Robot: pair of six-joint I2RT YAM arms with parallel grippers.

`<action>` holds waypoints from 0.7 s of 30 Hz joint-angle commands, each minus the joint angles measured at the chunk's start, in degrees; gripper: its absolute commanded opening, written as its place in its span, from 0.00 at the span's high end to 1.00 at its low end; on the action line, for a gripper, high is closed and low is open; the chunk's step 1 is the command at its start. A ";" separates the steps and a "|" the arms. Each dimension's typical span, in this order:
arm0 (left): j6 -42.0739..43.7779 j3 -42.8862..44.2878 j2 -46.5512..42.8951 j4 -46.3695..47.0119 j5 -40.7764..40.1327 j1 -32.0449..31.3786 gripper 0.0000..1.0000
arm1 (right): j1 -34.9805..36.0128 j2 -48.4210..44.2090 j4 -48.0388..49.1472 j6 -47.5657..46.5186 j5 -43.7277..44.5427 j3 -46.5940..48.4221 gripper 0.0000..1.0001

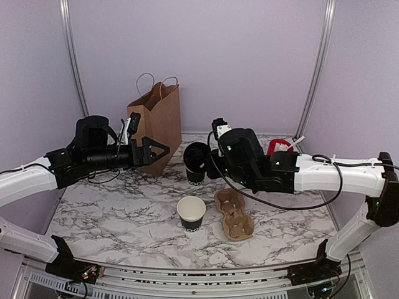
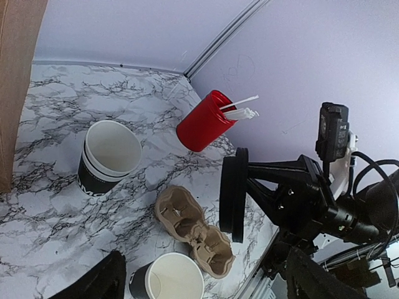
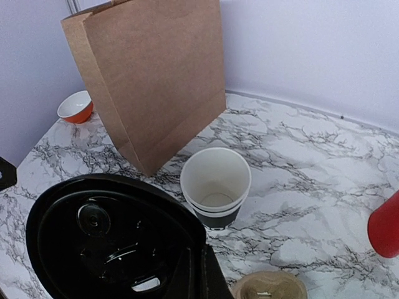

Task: Pack the takeout coffee

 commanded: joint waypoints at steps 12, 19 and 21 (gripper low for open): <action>0.72 1.20 1.29 -2.05 0.90 -0.26 0.40 | 5.76 10.49 5.09 -12.60 6.18 13.70 1.00; 2.36 2.41 1.89 -3.57 0.28 -0.26 0.57 | 6.32 10.86 6.06 -13.62 5.02 13.89 1.00; 2.82 2.68 2.02 -3.79 0.22 -0.26 0.63 | 6.55 11.06 6.01 -13.83 4.94 14.15 1.00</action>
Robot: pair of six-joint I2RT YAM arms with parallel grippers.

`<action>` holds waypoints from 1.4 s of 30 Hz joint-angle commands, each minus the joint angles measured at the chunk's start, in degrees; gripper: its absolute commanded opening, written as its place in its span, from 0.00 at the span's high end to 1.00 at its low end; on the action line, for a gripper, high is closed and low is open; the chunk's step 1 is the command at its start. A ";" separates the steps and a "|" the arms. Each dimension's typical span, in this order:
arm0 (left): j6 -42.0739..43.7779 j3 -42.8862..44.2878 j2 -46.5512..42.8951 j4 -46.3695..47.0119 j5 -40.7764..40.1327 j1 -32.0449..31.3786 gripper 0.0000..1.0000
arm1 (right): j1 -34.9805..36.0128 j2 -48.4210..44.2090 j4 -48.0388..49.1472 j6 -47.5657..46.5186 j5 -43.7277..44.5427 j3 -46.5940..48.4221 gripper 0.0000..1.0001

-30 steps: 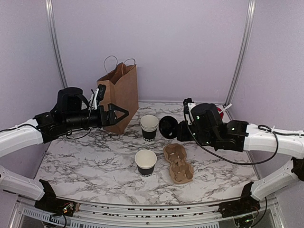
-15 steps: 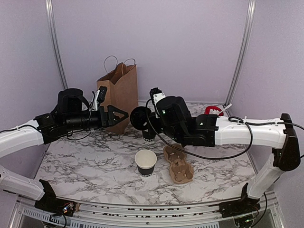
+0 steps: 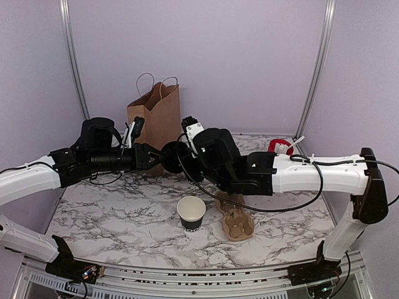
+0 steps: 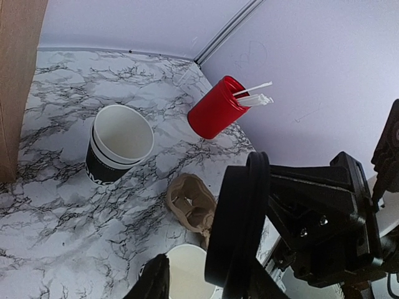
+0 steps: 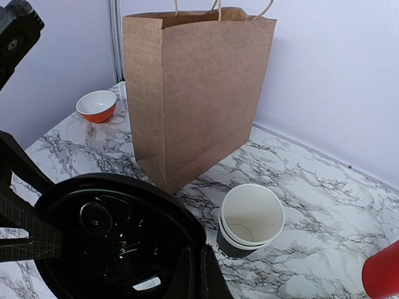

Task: Pack the takeout coffee

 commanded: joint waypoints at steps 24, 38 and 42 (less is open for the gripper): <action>12.29 3.73 -0.50 -7.77 -8.98 -0.24 1.00 | 1.29 -0.35 -2.80 2.19 -5.94 6.01 0.62; 28.72 -1.80 -7.48 9.33 -28.85 -4.87 1.00 | -10.93 -13.43 5.47 17.43 -37.68 -5.32 0.31; 44.01 -4.29 -8.70 18.22 -43.69 -13.10 1.00 | -15.19 -15.10 12.86 25.25 -49.76 -8.87 0.26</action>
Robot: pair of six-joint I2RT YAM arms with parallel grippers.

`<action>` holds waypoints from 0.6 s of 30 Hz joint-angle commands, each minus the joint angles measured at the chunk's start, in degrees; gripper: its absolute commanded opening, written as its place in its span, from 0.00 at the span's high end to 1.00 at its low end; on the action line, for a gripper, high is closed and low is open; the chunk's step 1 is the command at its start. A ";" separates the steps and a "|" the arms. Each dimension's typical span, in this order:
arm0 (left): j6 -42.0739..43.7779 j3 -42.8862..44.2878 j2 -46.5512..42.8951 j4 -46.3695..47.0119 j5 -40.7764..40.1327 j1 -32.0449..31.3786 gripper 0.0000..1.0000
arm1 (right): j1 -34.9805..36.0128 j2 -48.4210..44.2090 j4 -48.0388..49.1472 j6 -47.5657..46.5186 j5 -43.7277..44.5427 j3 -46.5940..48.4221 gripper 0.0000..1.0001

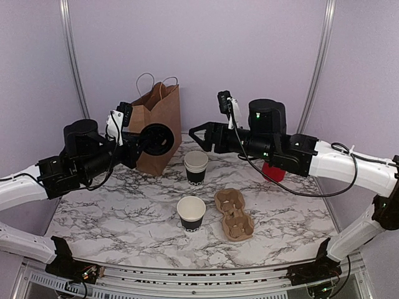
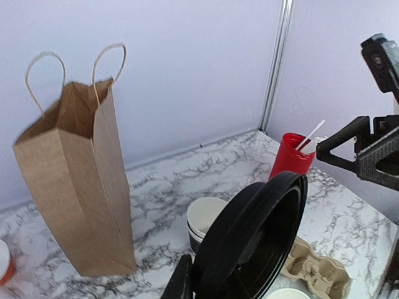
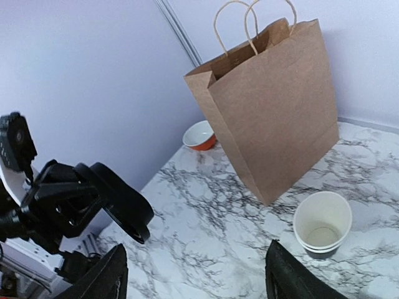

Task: Pack the takeout coffee

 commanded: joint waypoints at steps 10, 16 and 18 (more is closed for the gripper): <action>50.83 -4.26 6.77 39.43 -37.79 -17.51 1.00 | -6.90 0.86 24.19 25.18 -29.48 -6.71 0.25; 73.37 -7.31 13.25 62.38 -41.05 -20.50 1.00 | -9.18 0.78 29.33 31.94 -30.74 -9.56 0.23; 80.40 -7.80 16.12 71.13 -41.94 -20.99 1.00 | -9.18 1.41 29.33 33.18 -31.25 -9.20 0.23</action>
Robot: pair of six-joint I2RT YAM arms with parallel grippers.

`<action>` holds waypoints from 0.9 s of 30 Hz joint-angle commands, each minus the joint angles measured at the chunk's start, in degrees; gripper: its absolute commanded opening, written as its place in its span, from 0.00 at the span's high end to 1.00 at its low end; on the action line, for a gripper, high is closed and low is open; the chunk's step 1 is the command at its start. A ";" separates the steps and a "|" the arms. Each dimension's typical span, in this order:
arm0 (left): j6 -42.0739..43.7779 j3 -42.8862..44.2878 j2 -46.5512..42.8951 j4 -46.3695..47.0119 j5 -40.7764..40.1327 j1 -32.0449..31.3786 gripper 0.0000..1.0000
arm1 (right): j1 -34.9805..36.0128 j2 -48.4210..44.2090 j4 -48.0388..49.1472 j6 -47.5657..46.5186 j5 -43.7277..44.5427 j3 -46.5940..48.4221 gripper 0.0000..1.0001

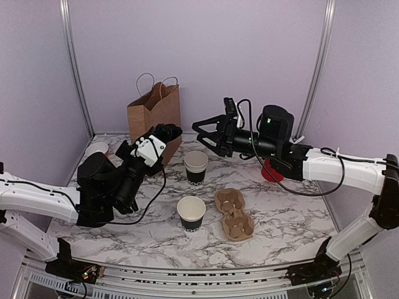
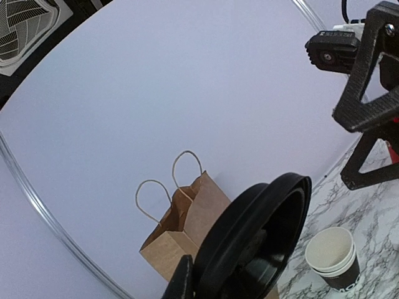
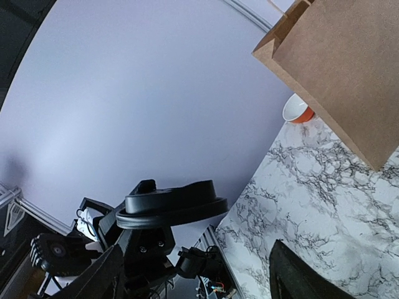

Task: Pack the takeout coffee

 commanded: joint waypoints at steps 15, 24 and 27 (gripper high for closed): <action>44.49 0.06 18.48 48.28 -3.69 -2.42 1.00 | -0.60 5.38 11.13 13.98 -6.11 -0.56 0.30; 48.17 0.55 22.82 48.80 -3.72 -2.88 1.00 | -0.07 7.58 16.50 18.14 -7.29 -0.66 0.34; 48.98 1.41 23.58 48.89 -3.90 -2.88 1.00 | 0.52 8.21 15.39 17.70 -7.58 -0.49 0.34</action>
